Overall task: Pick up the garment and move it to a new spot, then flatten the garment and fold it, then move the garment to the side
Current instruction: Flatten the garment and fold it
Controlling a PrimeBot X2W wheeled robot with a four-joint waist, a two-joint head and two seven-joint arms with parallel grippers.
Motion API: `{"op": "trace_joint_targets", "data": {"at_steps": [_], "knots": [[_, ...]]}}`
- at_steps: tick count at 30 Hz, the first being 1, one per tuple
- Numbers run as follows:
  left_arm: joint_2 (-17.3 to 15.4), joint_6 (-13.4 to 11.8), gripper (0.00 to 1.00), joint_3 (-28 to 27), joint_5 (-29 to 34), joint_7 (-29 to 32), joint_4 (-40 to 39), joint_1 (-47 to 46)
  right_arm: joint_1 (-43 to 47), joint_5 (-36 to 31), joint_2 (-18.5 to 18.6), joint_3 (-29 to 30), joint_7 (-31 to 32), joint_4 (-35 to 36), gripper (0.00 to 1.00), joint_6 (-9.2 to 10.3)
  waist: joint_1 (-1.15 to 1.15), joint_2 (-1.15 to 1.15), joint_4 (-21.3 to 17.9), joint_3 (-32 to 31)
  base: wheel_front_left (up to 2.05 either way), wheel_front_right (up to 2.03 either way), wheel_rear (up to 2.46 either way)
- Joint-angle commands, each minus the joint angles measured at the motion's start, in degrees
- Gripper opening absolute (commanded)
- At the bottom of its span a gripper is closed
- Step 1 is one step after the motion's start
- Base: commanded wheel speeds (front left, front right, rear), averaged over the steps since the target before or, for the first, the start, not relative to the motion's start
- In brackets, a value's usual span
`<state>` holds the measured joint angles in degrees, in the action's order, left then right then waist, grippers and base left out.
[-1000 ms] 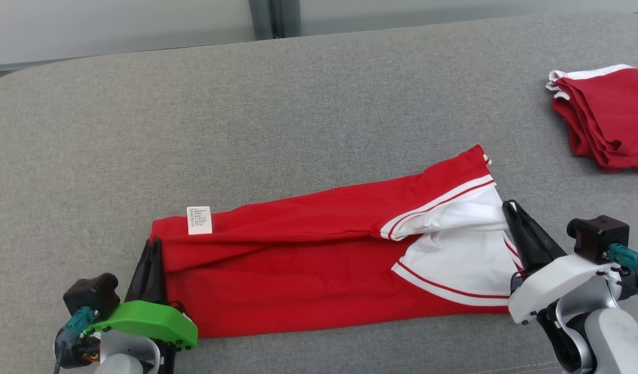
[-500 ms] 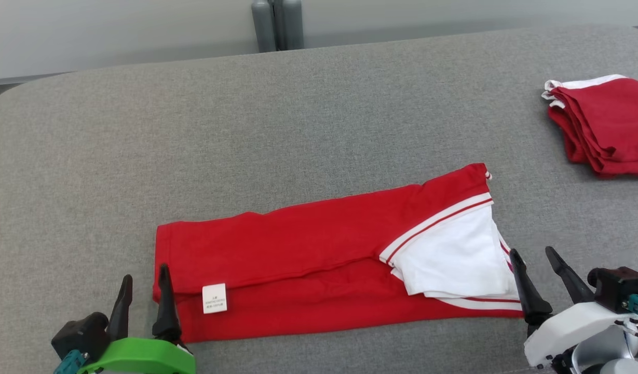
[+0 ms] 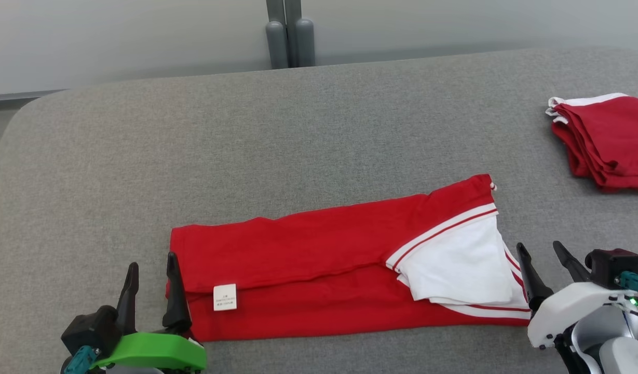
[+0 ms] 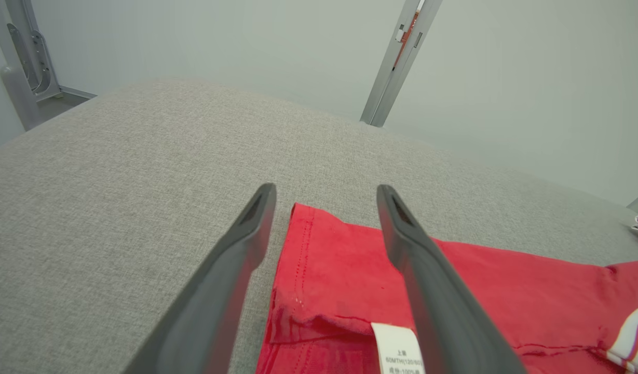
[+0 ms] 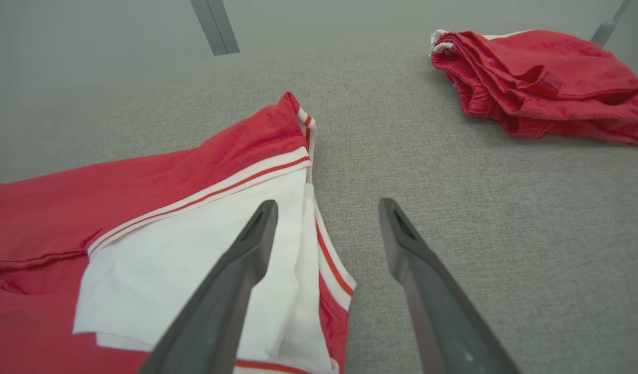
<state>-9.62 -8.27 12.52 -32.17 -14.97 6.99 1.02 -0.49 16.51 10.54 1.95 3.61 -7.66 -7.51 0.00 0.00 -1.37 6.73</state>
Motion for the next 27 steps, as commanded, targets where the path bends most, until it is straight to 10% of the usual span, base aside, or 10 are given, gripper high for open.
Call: {"op": "trace_joint_targets", "data": {"at_steps": [1,23,25,27], "knots": [[0.3,-0.2,1.00,0.0,0.4,-0.3,0.3,-1.1,-1.8,-0.7,0.6,0.0,1.1,-1.8,1.00,0.05,0.00,0.00,0.8,-0.2,0.00,0.00,0.00],[2.8,0.8,1.00,-3.1,3.0,-0.2,0.7,-1.2,-14.7,5.7,4.4,-9.2,11.5,-23.3,1.00,0.01,0.00,0.00,6.6,0.3,0.00,0.00,0.00],[2.9,0.9,1.00,-3.5,3.1,-0.2,0.7,-1.0,-14.8,6.2,4.6,-10.8,11.8,-23.4,0.44,0.01,0.00,0.00,6.5,0.3,0.00,0.00,0.00],[3.1,1.0,1.00,-3.7,3.4,-0.2,0.8,-0.9,-15.0,5.9,4.8,-11.8,11.9,-24.0,0.27,0.01,0.00,0.00,6.2,0.2,0.00,0.00,0.00]]}}
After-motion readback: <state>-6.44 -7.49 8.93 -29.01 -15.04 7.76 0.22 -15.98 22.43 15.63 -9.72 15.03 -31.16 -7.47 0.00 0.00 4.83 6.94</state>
